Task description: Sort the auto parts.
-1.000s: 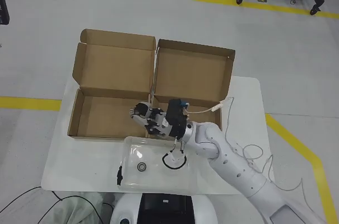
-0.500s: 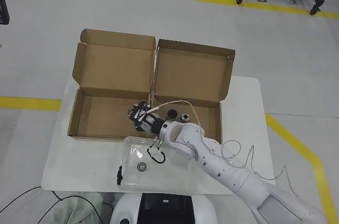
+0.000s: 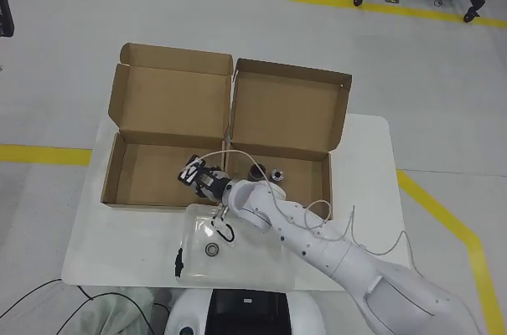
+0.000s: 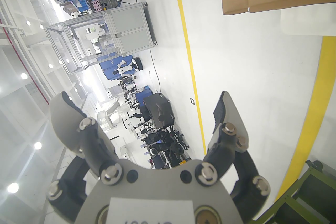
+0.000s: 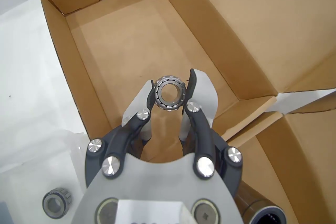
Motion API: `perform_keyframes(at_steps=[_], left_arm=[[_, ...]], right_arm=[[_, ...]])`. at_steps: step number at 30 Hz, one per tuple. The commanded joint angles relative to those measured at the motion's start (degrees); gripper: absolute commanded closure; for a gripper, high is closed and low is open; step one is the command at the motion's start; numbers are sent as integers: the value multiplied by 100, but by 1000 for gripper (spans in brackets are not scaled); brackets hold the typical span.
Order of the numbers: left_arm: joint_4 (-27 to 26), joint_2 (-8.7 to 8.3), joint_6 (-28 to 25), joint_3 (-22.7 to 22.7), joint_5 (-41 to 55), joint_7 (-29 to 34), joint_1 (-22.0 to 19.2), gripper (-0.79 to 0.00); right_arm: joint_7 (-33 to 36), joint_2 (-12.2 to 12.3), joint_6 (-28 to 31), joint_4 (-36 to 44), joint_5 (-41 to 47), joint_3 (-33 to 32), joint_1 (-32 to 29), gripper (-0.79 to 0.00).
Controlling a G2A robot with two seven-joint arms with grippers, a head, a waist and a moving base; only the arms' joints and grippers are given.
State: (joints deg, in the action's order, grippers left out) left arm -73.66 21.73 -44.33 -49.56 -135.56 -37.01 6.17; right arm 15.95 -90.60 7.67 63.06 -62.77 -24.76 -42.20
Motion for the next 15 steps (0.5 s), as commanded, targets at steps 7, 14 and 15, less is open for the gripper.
perform_keyframes(at_steps=[7, 14, 15], left_arm=[[0, 0, 0, 0, 0, 0, 0, -785], [0, 0, 0, 0, 0, 0, 0, -785], [0, 0, 0, 0, 0, 0, 0, -785]], right_arm=[[167, -129, 153, -228, 4, -103, 52, -200], [326, -186, 239, -241, -101, -199, 41, -286], [346, -190, 256, -231, -119, -214, 34, -308]])
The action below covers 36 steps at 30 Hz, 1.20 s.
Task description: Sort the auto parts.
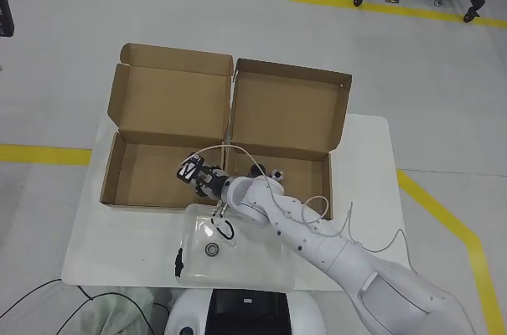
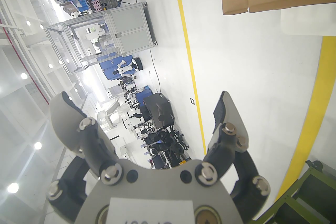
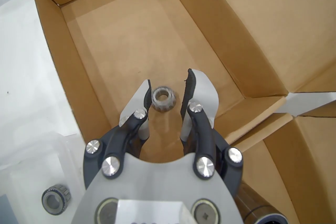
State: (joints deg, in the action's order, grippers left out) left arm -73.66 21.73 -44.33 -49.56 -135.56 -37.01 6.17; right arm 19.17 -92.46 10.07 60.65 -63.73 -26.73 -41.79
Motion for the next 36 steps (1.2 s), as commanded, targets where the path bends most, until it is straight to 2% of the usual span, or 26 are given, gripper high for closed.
perform_keyframes(at_steps=[1, 6, 11, 21, 28, 36], left_arm=[[0, 0, 0, 0, 0, 0, 0, -785], [0, 0, 0, 0, 0, 0, 0, -785], [0, 0, 0, 0, 0, 0, 0, -785], [0, 0, 0, 0, 0, 0, 0, -785], [0, 0, 0, 0, 0, 0, 0, -785], [0, 0, 0, 0, 0, 0, 0, -785]], right_arm=[[45, -7, 22, 20, -46, -34, -13, -314], [-8, 8, 227, 280, -151, -139, -84, -311], [-21, 124, 575, 832, -308, -338, -278, -311], [249, 516, 1521, 2211, -612, -915, -1026, -323], [487, 777, 2105, 2878, -904, -1269, -1612, -339], [-23, 1127, 2954, 3224, -1417, -1782, -2451, -336]])
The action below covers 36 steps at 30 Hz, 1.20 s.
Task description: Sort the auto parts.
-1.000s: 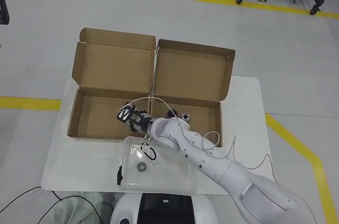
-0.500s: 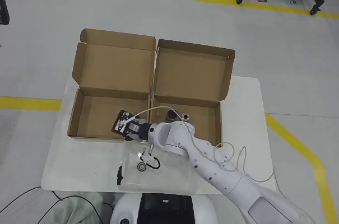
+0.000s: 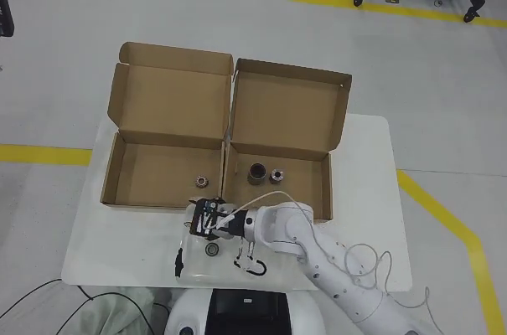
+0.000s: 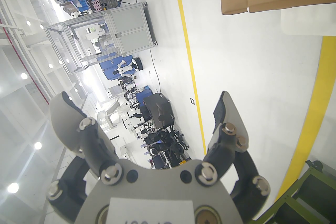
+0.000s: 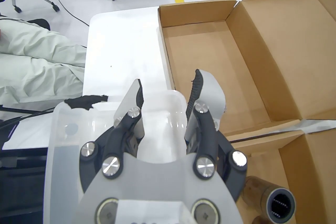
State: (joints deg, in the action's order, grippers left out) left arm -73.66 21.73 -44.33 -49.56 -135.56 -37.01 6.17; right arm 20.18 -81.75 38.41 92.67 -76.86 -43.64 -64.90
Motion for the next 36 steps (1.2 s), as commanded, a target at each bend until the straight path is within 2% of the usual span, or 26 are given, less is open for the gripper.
perform_keyframes(at_steps=[1, 10, 15, 25, 36], left_arm=[[0, 0, 0, 0, 0, 0, 0, -785], [0, 0, 0, 0, 0, 0, 0, -785], [0, 0, 0, 0, 0, 0, 0, -785], [0, 0, 0, 0, 0, 0, 0, -785], [0, 0, 0, 0, 0, 0, 0, -785]], right_arm=[[-217, 102, 202, 52, -195, -169, -245, -336], [-643, 394, 818, 344, -981, -539, -810, -326], [-602, 462, 812, 336, -1405, -467, -938, -329], [-841, 427, 767, -190, -1779, -20, -645, -329], [-743, 318, 608, -660, -1784, 385, -311, -323]])
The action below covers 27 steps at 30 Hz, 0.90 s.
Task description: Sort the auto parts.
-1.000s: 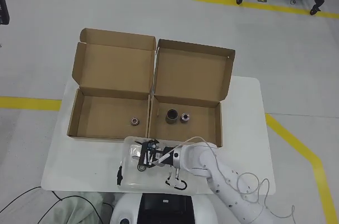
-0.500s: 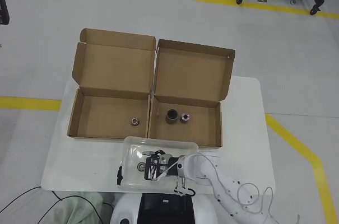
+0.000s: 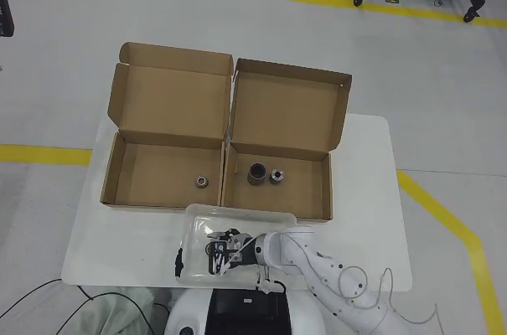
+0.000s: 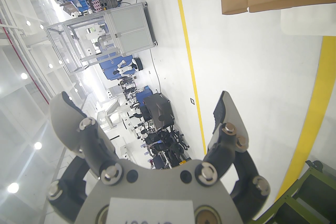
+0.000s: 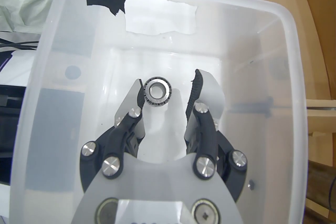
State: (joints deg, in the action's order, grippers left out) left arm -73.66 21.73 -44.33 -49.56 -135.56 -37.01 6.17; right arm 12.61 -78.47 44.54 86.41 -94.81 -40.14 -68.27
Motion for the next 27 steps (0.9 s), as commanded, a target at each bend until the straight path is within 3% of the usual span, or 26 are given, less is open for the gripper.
perform_keyframes(at_steps=[1, 20, 25, 27], left_arm=[[0, 0, 0, 0, 0, 0, 0, -785], [0, 0, 0, 0, 0, 0, 0, -785], [0, 0, 0, 0, 0, 0, 0, -785], [0, 0, 0, 0, 0, 0, 0, -785]], right_arm=[[42, -18, -19, -68, 1, 67, 47, -326], [125, -141, -400, -386, -311, 550, 289, -348], [94, -156, -506, -416, -426, 619, 316, -219], [32, -155, -564, -405, -479, 635, 314, -108]])
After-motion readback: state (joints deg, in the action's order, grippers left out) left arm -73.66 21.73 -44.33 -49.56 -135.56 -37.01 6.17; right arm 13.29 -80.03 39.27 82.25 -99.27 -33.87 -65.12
